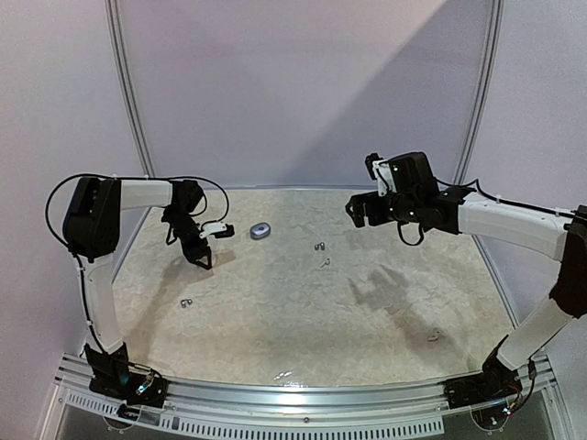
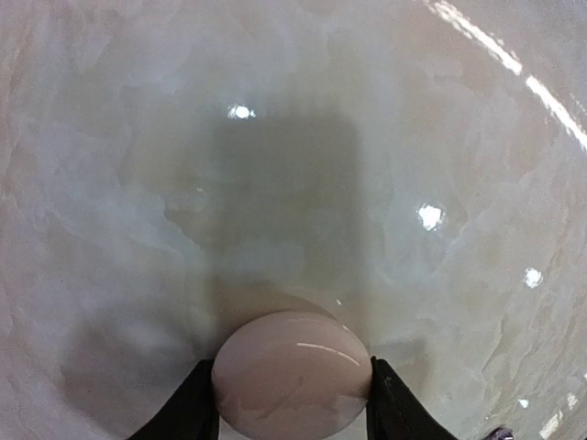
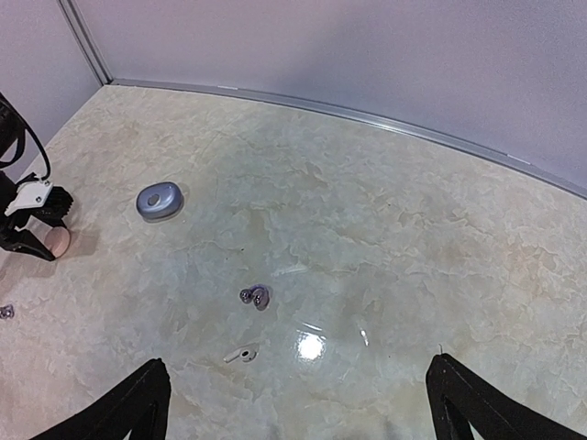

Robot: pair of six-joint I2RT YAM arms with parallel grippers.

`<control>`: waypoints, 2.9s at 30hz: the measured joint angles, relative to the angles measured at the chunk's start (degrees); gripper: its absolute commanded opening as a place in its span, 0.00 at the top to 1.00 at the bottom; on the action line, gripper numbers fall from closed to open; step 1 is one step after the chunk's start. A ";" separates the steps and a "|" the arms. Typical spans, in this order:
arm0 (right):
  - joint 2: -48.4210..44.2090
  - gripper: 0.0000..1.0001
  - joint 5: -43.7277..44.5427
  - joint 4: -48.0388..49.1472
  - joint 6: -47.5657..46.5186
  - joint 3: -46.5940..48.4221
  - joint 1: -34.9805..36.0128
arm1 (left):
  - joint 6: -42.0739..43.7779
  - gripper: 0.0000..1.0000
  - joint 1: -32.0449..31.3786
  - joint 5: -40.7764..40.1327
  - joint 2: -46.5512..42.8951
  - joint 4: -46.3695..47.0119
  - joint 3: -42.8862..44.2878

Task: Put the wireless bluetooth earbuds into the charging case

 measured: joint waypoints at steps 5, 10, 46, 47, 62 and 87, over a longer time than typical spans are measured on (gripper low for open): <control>0.31 0.01 0.02 -0.70 -0.02 0.68 0.00 | 0.35 0.66 -0.04 0.02 -0.35 0.35 -0.24; 1.18 0.01 -0.31 -2.56 0.20 4.98 0.00 | 1.16 0.67 -0.31 0.94 -2.38 1.77 -1.53; 24.13 0.59 -28.65 -3.76 14.51 37.55 8.24 | 10.93 0.69 -18.95 15.76 -32.20 53.68 -17.92; 24.46 0.64 -28.94 -3.76 14.36 38.12 8.26 | 10.88 0.69 -18.97 15.78 -32.17 53.72 -17.92; 25.29 1.00 -33.59 -3.26 10.82 39.08 8.24 | 8.48 0.01 -19.12 14.53 -32.15 54.73 -17.92; 7.67 1.00 -40.92 5.01 -19.58 24.11 8.72 | -44.68 0.43 -13.09 57.02 -29.20 65.00 -12.00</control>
